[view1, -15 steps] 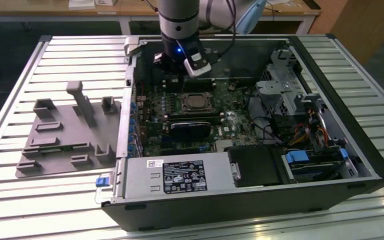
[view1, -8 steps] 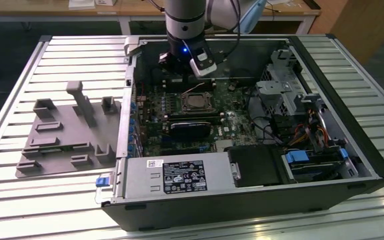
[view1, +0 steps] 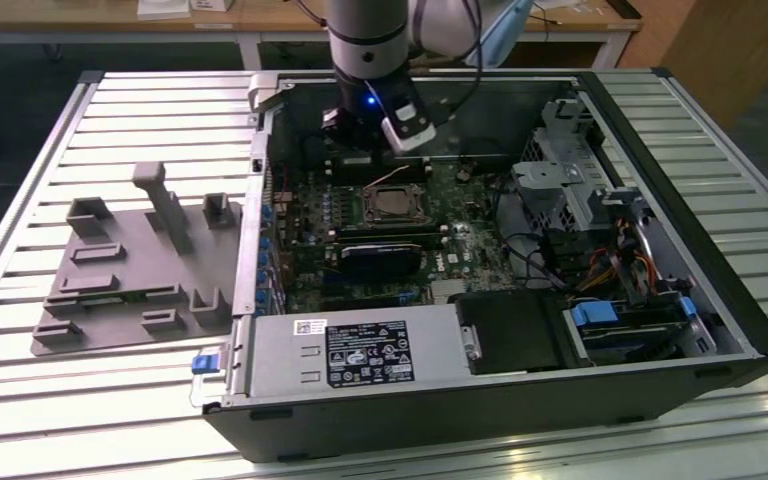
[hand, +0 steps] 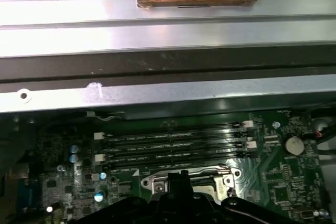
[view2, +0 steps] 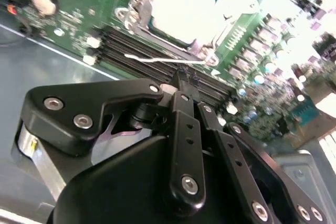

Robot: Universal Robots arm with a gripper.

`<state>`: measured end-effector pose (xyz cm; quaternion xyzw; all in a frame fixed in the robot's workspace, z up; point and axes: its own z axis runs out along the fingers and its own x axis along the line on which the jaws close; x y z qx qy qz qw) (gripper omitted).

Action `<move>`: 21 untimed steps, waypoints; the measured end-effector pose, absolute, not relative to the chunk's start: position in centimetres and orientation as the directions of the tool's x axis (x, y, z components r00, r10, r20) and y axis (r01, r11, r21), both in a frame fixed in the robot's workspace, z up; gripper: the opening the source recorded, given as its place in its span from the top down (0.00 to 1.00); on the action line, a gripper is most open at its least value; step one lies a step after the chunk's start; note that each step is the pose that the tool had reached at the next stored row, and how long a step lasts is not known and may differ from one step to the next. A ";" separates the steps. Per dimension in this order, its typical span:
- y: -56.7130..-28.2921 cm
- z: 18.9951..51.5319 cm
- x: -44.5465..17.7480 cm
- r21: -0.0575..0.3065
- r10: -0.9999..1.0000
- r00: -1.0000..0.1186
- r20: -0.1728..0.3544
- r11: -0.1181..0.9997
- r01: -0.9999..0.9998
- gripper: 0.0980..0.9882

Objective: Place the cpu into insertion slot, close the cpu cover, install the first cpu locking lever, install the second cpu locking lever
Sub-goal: 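Install the first cpu locking lever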

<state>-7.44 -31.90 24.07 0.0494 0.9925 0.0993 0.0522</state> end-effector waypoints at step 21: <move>-31.9 23.0 -7.3 0.197 0.175 -0.964 -0.202 0.971 0.135 1.00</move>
